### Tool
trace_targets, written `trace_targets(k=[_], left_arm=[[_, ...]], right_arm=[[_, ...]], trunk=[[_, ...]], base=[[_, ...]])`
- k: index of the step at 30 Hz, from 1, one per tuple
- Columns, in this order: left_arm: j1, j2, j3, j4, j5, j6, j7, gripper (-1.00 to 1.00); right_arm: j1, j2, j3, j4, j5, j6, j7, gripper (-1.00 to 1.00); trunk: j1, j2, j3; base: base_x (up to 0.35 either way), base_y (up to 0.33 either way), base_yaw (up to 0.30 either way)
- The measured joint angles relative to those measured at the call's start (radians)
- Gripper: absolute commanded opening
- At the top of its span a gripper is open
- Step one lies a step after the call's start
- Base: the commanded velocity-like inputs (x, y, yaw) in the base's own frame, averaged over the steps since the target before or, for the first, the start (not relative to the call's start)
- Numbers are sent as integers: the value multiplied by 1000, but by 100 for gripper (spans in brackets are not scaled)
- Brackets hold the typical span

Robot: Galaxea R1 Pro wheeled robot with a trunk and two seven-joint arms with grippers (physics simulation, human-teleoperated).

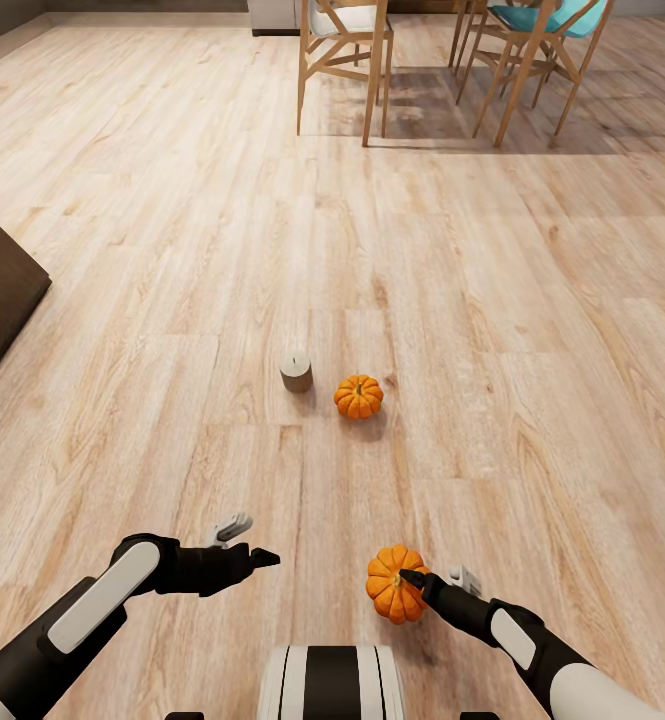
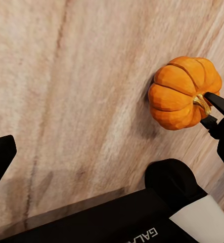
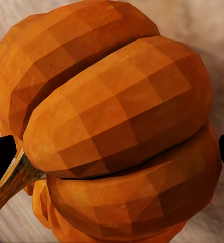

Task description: Place each of the two pumpkins and all three candles from the living room inside a cabinet in the living room (use any cabinet), then make sure every cabinet is closed, and position the cauldron so it is next to a table in the living room.

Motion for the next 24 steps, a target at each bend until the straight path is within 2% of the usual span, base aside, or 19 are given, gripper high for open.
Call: trace_targets(k=[24], left_arm=[[0,0,0,1,0,0,0,100]], right_arm=[[0,0,1,0,1,1,-9,-100]], trunk=[[0,0,4]], base=[[0,0,0]])
